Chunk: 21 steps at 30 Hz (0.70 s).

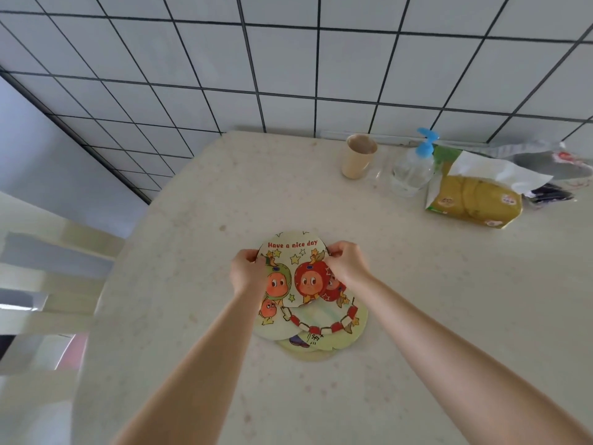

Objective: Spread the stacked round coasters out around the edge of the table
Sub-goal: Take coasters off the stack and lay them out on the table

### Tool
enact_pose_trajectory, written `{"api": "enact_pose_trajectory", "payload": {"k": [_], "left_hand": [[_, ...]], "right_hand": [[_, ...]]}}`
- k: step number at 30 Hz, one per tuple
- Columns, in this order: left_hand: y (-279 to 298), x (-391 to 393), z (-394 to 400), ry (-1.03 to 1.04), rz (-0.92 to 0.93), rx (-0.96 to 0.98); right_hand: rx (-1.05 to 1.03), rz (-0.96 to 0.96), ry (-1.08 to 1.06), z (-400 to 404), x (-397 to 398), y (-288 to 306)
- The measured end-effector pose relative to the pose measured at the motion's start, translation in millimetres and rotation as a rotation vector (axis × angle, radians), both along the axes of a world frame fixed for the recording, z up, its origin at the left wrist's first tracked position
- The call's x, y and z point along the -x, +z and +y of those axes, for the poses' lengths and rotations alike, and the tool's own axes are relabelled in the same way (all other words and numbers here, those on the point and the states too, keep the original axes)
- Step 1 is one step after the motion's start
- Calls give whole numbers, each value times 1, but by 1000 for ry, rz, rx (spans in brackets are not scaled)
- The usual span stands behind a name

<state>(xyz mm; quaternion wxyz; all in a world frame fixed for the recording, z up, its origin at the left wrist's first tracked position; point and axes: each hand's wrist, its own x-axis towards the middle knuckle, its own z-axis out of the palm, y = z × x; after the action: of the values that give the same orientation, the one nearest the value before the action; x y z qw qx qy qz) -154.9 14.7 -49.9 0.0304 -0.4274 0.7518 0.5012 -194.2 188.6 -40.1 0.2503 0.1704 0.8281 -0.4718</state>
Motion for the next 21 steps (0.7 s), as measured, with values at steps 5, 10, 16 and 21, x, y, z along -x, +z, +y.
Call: {"api": "enact_pose_trajectory", "payload": {"k": [5,10,16,21], "left_hand": [[-1,1,7,14,2,-17],[2,0,2,61,-16,-97],[8,-6,-15,160,62,-291],[17,4,-59,188,141,-329]], "right_hand": [[-45,-45,21,-3,2,-7],[-71,6,-11,-6,0,-3],[93,-19,-136,-23,5,2],[155,40,-98,-63,28,23]]}}
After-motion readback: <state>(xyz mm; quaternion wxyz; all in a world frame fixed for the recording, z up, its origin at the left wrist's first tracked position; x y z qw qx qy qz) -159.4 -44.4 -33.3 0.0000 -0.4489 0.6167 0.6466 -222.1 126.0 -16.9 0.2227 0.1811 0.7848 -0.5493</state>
